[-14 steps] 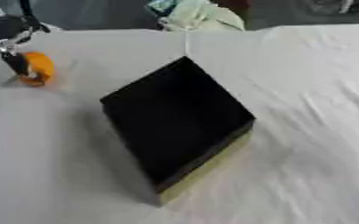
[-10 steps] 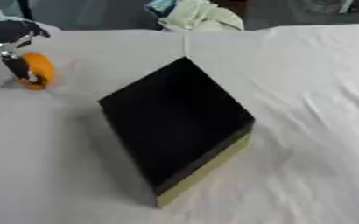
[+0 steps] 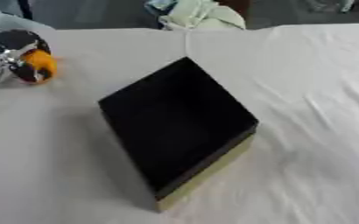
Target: Pick up objects on the table and place them in the box.
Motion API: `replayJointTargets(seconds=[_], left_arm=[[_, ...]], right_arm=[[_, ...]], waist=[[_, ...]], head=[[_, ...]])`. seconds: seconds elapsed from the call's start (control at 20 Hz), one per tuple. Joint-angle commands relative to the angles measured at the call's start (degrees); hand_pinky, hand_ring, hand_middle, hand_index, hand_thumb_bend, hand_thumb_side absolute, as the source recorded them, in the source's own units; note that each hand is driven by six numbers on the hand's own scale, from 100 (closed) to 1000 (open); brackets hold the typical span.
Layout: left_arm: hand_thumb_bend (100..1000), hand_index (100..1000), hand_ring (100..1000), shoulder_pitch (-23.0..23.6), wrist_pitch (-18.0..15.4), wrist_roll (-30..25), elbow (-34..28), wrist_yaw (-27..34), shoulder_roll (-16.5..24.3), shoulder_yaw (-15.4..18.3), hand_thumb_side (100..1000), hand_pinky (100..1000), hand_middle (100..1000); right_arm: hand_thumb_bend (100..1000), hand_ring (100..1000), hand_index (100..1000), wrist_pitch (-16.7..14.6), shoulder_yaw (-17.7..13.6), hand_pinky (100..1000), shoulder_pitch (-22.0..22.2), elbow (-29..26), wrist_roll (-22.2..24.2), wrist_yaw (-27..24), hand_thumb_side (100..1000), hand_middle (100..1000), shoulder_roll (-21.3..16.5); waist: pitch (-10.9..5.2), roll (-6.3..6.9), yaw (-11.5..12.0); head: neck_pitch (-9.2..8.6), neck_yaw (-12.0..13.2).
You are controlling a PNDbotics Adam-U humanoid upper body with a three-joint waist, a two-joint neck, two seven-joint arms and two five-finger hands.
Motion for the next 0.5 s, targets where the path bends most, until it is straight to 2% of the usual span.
replayJointTargets(seconds=[0.05, 0.1, 0.3, 0.5], left_arm=[[589, 626, 528, -1.0, 0.2, -0.4, -0.4, -0.2, 1.2, 0.0, 100, 320, 564], [587, 579, 486, -1.0, 0.2, -0.2, -0.5, -0.6, 1.3, -0.1, 100, 261, 520], [600, 482, 398, -0.8, 0.1, 1.1, -0.4, -1.9, 1.3, -0.1, 100, 158, 438], [612, 456, 368, -1.0, -0.4, 2.4, -0.6, -2.0, 1.4, -0.1, 100, 128, 412]], right_arm=[[100, 561, 818, -0.2, -0.4, 675, -0.5, -0.4, 0.3, -0.5, 869, 608, -0.8], [100, 561, 818, -0.2, -0.4, 675, -0.5, -0.4, 0.4, -0.5, 869, 608, -0.8], [100, 561, 818, -0.1, -0.3, 675, -0.4, -0.5, 0.7, -0.7, 869, 607, -0.5], [100, 561, 819, 0.0, -0.3, 675, -0.2, -0.5, 0.9, -0.8, 868, 606, -0.5]], waist=[[-1.0, -0.1, 0.0], [-1.04, -0.06, 0.0], [-1.25, 0.1, -0.2], [-1.53, 0.17, -0.3]], head=[[-0.12, 0.1], [-0.09, 0.1], [-0.14, 0.0], [0.3, -0.2]])
